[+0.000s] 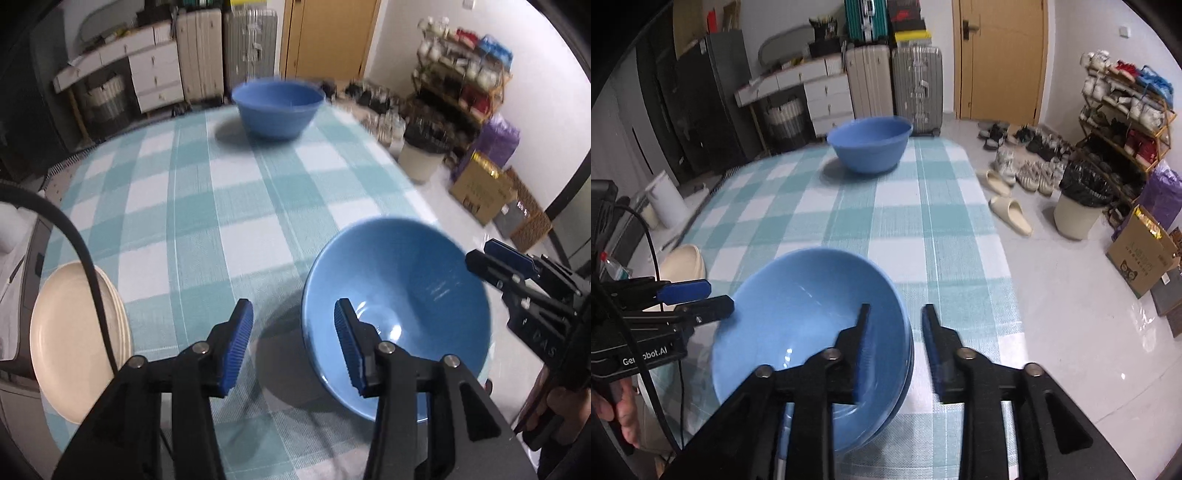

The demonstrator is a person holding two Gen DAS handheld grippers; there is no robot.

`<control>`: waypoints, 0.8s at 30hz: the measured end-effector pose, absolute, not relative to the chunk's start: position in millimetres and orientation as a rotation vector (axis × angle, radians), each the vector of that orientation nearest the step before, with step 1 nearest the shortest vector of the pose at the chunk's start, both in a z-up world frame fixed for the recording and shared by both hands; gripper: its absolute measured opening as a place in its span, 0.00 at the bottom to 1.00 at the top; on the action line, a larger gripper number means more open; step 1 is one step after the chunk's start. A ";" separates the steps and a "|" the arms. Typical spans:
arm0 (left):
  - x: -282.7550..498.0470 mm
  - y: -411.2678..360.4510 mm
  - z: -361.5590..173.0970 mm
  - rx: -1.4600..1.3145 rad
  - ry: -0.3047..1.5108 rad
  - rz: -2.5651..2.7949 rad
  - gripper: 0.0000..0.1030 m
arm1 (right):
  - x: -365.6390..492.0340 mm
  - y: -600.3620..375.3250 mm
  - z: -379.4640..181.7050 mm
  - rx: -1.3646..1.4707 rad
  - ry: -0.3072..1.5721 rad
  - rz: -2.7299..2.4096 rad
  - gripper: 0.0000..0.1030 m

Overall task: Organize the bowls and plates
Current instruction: 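Open both tools to release the nested bowl, then withdraw both tools up and away from the nested bowls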

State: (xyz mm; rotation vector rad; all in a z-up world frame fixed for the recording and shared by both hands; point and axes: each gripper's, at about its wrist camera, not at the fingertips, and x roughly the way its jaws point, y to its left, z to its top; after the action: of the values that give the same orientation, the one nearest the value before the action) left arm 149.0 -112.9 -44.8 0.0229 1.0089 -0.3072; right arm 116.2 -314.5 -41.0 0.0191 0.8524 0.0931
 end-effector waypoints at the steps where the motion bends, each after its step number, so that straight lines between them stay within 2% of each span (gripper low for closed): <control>1: 145.6 -112.5 -42.0 0.020 0.989 -0.307 0.44 | 112.4 -312.8 -37.3 0.015 0.826 0.094 0.42; 3: 139.9 -111.3 -37.8 0.002 0.962 -0.313 0.44 | 102.2 -308.7 -28.9 0.000 0.761 0.083 0.50; 6: 129.7 -110.6 -32.5 -0.006 0.920 -0.306 0.45 | 88.4 -302.2 -18.8 0.001 0.693 0.099 0.53; 8: 122.9 -110.7 -28.6 0.008 0.884 -0.289 0.45 | 78.4 -297.8 -12.6 0.005 0.656 0.113 0.63; 10: 117.1 -110.3 -25.2 0.018 0.857 -0.278 0.45 | 67.0 -294.8 -6.1 0.012 0.608 0.116 0.77; 17: 98.4 -103.2 -18.1 0.006 0.771 -0.250 0.48 | 38.3 -289.9 -0.4 0.028 0.547 0.143 0.81; 20: 92.9 -101.6 -19.5 0.013 0.748 -0.229 0.69 | 30.1 -293.6 -4.9 0.051 0.530 0.137 0.84; 21: 90.9 -100.9 -19.3 0.013 0.735 -0.224 0.80 | 28.2 -294.8 -6.7 0.055 0.530 0.136 0.84; 24: 82.3 -99.3 -16.1 0.014 0.675 -0.210 0.85 | 25.2 -298.4 -15.1 0.079 0.533 0.148 0.84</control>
State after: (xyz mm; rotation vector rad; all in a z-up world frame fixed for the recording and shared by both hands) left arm 82.3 -99.3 -16.1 0.0141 0.6750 -0.2095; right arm 25.2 -298.4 -15.1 0.0790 0.5334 0.1481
